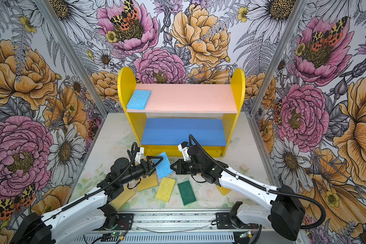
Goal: Place and organize the cleaning sponges onto the shelf
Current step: 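Lower the right gripper and close it on the blue sponge's long edge, then lift the blue sponge on edge with the right gripper toward the shelf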
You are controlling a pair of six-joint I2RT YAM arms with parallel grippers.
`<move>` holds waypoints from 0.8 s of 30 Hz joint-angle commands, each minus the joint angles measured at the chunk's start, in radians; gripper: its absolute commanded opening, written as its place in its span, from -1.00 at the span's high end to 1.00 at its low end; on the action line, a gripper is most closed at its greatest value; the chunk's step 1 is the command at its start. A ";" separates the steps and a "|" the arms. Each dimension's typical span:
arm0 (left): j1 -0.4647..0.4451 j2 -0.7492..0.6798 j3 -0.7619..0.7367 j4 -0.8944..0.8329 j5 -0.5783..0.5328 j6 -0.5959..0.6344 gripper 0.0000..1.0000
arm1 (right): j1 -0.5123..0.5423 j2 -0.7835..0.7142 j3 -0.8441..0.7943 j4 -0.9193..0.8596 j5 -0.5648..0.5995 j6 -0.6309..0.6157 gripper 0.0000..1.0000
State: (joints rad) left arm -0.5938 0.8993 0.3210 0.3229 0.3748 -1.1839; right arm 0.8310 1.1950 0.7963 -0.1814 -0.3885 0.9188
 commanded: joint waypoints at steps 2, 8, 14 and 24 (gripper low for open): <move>-0.004 -0.002 0.057 0.019 0.000 0.040 -0.12 | 0.005 -0.014 0.000 0.099 -0.040 0.046 1.00; 0.007 -0.005 0.069 0.020 0.036 0.056 0.87 | -0.014 -0.045 -0.031 0.136 -0.085 0.060 0.48; 0.025 -0.010 0.084 0.067 0.089 0.037 0.97 | -0.033 -0.066 -0.071 0.231 -0.149 0.111 -0.04; 0.035 -0.011 0.117 0.055 0.095 0.043 0.88 | -0.030 -0.038 -0.076 0.298 -0.188 0.153 0.05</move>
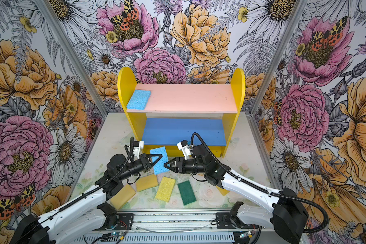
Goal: Place and organize the cleaning sponges onto the shelf
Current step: 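Lift the blue sponge on edge with the right gripper toward the shelf, then carry the blue sponge onto the pink top shelf beside the first sponge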
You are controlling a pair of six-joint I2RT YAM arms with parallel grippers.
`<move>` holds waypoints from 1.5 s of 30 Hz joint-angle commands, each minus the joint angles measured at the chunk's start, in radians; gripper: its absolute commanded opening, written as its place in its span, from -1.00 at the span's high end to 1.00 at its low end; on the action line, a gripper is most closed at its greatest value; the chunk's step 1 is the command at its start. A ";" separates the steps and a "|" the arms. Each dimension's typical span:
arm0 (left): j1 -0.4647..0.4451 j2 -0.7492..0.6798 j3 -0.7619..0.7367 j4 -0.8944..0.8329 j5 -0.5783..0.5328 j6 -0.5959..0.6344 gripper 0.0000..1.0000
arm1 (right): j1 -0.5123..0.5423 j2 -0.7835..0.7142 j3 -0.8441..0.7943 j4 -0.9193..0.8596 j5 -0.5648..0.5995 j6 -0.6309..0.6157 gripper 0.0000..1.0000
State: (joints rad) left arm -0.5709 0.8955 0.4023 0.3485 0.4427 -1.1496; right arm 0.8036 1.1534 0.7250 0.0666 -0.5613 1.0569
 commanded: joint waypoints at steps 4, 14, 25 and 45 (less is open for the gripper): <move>0.020 -0.008 0.053 0.013 0.035 0.019 0.88 | -0.001 0.002 -0.006 0.056 -0.001 0.026 0.35; 0.030 -0.008 0.068 -0.009 0.062 0.029 0.50 | 0.001 -0.017 0.015 -0.007 0.046 0.011 1.00; 0.062 -0.195 0.091 -0.265 0.060 0.105 -0.98 | 0.007 -0.050 0.147 -0.127 0.152 -0.109 1.00; 0.413 -0.444 0.061 -0.426 0.252 0.051 -0.98 | 0.041 -0.105 0.318 -0.276 0.200 -0.186 1.00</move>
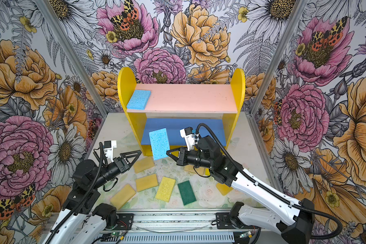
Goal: Place and organize the cleaning sponges onto the shelf
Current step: 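Carry the blue sponge onto the pink top shelf beside the first sponge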
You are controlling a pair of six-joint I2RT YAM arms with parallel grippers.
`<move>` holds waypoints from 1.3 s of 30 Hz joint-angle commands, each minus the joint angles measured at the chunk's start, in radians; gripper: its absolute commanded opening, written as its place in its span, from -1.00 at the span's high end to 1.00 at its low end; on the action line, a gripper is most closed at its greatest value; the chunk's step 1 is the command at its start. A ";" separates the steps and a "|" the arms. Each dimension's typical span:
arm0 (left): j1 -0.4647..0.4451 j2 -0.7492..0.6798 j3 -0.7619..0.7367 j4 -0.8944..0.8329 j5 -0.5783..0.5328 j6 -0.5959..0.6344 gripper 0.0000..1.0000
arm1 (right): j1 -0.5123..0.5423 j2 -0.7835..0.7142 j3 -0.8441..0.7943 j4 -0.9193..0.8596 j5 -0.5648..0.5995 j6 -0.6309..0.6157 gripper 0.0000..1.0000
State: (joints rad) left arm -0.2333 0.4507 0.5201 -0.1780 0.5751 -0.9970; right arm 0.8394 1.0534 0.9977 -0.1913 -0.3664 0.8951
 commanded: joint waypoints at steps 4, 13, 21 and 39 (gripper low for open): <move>0.096 0.000 -0.069 0.089 0.102 -0.100 -0.97 | 0.009 0.005 0.097 -0.027 -0.003 -0.027 1.00; 0.113 0.027 -0.024 -0.078 -0.007 -0.001 -0.97 | 0.010 0.096 0.394 -0.166 0.006 -0.092 1.00; 0.114 0.044 0.039 -0.193 -0.009 0.086 -0.98 | -0.041 0.333 0.735 -0.263 0.054 -0.041 1.00; 0.108 0.081 0.143 -0.382 -0.068 0.327 -0.98 | -0.152 0.563 0.948 -0.390 0.165 0.048 1.00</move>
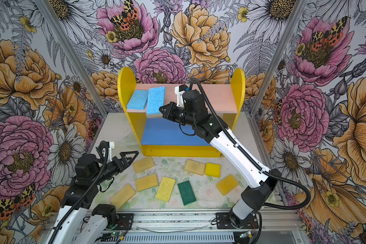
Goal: Place and organize the cleaning sponges onto the shelf
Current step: 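Carry the blue sponge onto the pink top shelf beside the first sponge, then lay the blue sponge flat against the first one and open the right gripper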
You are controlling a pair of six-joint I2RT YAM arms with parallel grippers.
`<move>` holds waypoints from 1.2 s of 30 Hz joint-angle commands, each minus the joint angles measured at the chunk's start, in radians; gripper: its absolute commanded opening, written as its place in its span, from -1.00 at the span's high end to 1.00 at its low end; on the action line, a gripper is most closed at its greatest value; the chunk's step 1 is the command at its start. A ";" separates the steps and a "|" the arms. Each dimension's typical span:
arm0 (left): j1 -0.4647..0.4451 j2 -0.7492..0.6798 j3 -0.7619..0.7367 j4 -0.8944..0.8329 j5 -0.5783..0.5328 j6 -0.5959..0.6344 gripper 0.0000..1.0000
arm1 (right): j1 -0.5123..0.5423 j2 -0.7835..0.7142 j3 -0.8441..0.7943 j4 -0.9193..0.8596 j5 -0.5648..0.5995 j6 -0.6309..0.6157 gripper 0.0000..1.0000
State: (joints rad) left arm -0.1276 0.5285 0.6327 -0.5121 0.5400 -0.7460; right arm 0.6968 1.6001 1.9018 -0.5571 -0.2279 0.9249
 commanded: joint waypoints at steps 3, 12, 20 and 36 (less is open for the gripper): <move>0.004 0.004 0.024 -0.047 -0.037 0.079 -0.98 | -0.018 0.025 0.054 -0.027 0.039 0.027 1.00; 0.004 0.008 0.014 -0.048 -0.030 0.089 -0.98 | -0.031 0.123 0.148 -0.040 -0.003 0.054 1.00; 0.005 0.013 0.004 -0.047 -0.030 0.089 -0.98 | -0.035 0.148 0.175 -0.046 0.014 0.054 0.96; 0.008 0.008 0.003 -0.048 -0.017 0.086 -0.98 | -0.039 0.124 0.158 -0.079 0.073 0.022 -0.19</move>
State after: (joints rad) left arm -0.1276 0.5411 0.6407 -0.5587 0.5270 -0.6769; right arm 0.6621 1.7321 2.0632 -0.5838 -0.2054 0.9752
